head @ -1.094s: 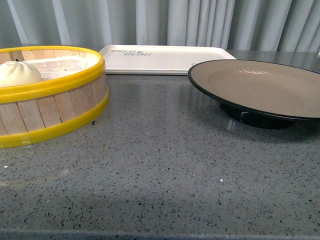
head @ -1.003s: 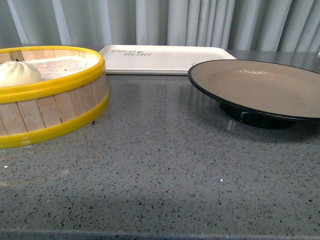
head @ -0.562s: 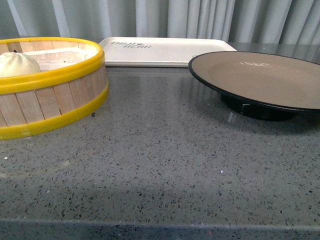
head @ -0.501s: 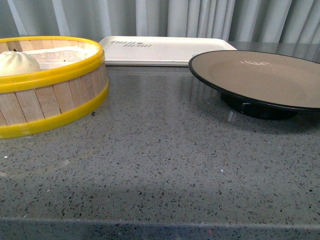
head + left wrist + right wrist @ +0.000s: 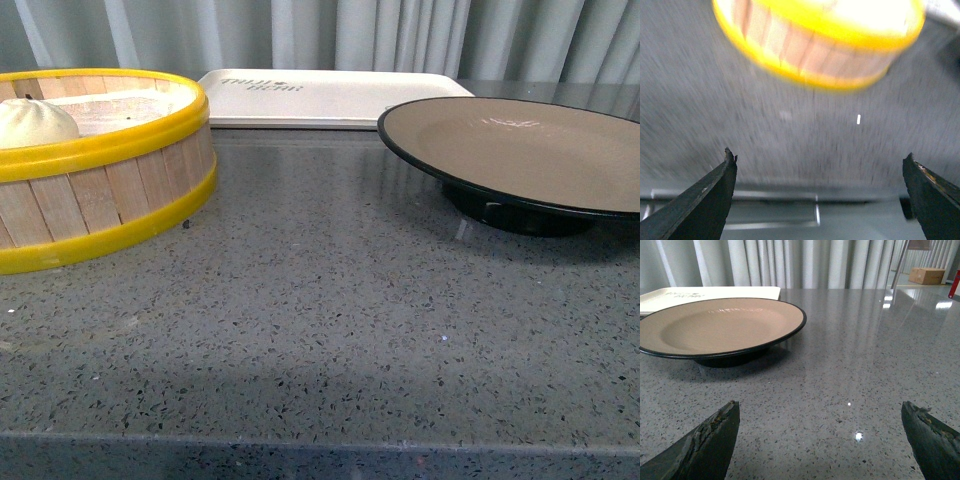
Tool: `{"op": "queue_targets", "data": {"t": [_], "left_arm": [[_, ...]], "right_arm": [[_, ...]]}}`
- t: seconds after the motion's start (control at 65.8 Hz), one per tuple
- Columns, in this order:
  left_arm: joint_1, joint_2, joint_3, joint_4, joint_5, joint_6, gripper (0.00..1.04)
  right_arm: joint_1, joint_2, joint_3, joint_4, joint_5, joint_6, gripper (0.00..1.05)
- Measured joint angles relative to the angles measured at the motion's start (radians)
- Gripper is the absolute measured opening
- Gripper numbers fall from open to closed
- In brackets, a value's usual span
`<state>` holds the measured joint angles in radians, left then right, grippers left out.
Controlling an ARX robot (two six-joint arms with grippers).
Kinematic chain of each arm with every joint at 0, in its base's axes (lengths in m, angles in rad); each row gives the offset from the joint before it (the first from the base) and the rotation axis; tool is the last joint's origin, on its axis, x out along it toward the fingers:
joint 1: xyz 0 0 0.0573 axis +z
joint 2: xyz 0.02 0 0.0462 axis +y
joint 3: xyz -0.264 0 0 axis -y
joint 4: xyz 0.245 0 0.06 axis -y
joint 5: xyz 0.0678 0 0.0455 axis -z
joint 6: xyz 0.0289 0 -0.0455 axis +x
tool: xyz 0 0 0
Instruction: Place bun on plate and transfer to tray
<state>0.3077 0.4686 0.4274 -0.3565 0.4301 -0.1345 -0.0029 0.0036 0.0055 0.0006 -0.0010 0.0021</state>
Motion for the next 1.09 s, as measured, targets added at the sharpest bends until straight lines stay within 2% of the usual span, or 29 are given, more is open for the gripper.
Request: {"op": "queue_targets", "data": {"t": [0.061, 0.122, 0.197, 0.304, 0.41, 0.532, 0.775, 1.094], "left_arm": [[0.032, 0.052, 0.072, 0.055, -0.014, 0.006, 0.98], [0.023, 0.152, 0.174, 0.128, -0.088, 0.014, 0.98], [-0.061, 0.266, 0.261, 0.171, -0.160, 0.035, 0.98], [-0.221, 0.419, 0.381, 0.194, -0.280, 0.072, 0.98], [-0.349, 0.546, 0.489, 0.201, -0.339, 0.095, 0.98], [-0.424, 0.690, 0.603, 0.208, -0.395, 0.126, 0.98], [-0.452, 0.888, 0.675, 0.208, -0.483, 0.167, 0.98], [-0.452, 0.960, 0.690, 0.212, -0.539, 0.216, 0.98]], "right_arm": [[0.000, 0.000, 0.000, 0.000, 0.000, 0.000, 0.96], [0.000, 0.000, 0.000, 0.000, 0.000, 0.000, 0.96], [0.000, 0.000, 0.000, 0.000, 0.000, 0.000, 0.96], [0.000, 0.000, 0.000, 0.000, 0.000, 0.000, 0.96], [0.000, 0.000, 0.000, 0.000, 0.000, 0.000, 0.96], [0.000, 0.000, 0.000, 0.000, 0.000, 0.000, 0.96], [0.000, 0.000, 0.000, 0.000, 0.000, 0.000, 0.96], [0.000, 0.000, 0.000, 0.000, 0.000, 0.000, 0.96]]}}
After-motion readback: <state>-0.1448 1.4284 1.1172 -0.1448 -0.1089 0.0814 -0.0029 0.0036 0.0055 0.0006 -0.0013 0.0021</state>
